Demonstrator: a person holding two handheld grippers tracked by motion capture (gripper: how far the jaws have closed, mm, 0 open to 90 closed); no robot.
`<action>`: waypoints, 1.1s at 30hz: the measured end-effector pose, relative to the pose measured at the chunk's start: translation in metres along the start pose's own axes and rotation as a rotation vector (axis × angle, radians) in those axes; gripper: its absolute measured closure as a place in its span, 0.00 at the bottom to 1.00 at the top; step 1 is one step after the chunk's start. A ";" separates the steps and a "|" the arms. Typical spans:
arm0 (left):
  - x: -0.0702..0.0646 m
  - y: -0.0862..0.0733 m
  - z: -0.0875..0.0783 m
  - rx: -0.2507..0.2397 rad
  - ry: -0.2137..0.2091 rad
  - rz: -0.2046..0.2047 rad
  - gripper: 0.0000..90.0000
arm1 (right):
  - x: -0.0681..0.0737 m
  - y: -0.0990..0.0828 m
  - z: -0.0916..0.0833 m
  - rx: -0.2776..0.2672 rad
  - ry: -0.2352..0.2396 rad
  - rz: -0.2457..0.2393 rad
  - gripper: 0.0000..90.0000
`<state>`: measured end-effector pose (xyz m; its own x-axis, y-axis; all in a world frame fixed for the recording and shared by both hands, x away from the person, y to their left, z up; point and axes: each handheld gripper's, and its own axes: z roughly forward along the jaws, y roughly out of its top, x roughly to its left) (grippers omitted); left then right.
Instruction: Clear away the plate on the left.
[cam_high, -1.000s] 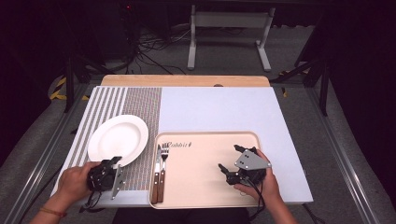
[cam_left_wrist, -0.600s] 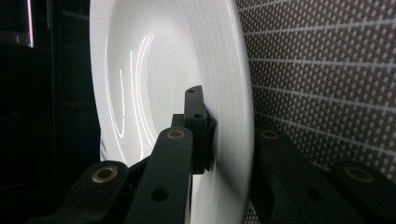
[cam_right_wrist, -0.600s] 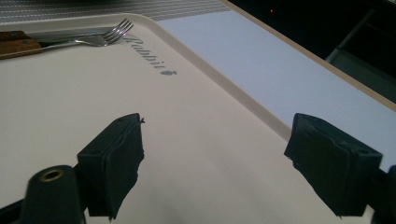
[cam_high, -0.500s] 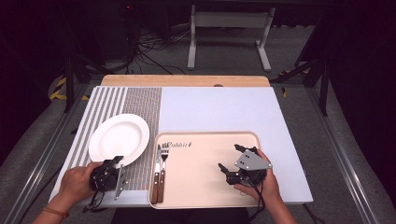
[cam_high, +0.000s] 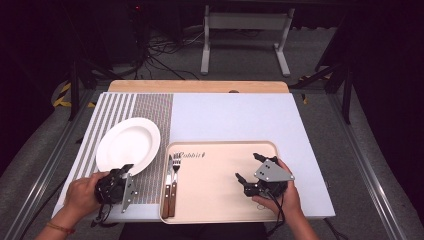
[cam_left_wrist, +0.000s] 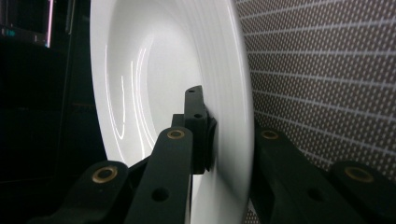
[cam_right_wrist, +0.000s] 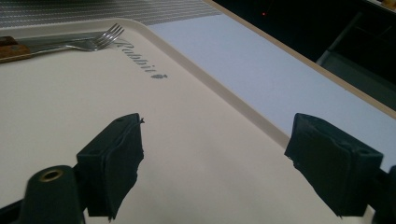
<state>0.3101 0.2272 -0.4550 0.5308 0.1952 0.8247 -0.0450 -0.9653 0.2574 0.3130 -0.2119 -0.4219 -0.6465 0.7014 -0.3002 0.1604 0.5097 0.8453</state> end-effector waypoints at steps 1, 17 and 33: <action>0.000 0.002 -0.001 -0.002 0.005 -0.002 0.92 | 0.000 0.000 0.000 -0.001 -0.002 0.000 0.20; -0.001 0.043 -0.006 -0.097 0.031 0.052 0.92 | -0.006 -0.002 -0.002 0.005 -0.064 -0.003 0.20; -0.016 0.104 -0.004 -0.230 -0.015 0.163 0.92 | -0.017 -0.009 -0.013 -0.007 -0.130 0.035 0.20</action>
<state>0.2935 0.1242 -0.4398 0.5128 0.0361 0.8578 -0.3207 -0.9187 0.2304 0.3130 -0.2351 -0.4182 -0.5388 0.7773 -0.3247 0.1757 0.4806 0.8591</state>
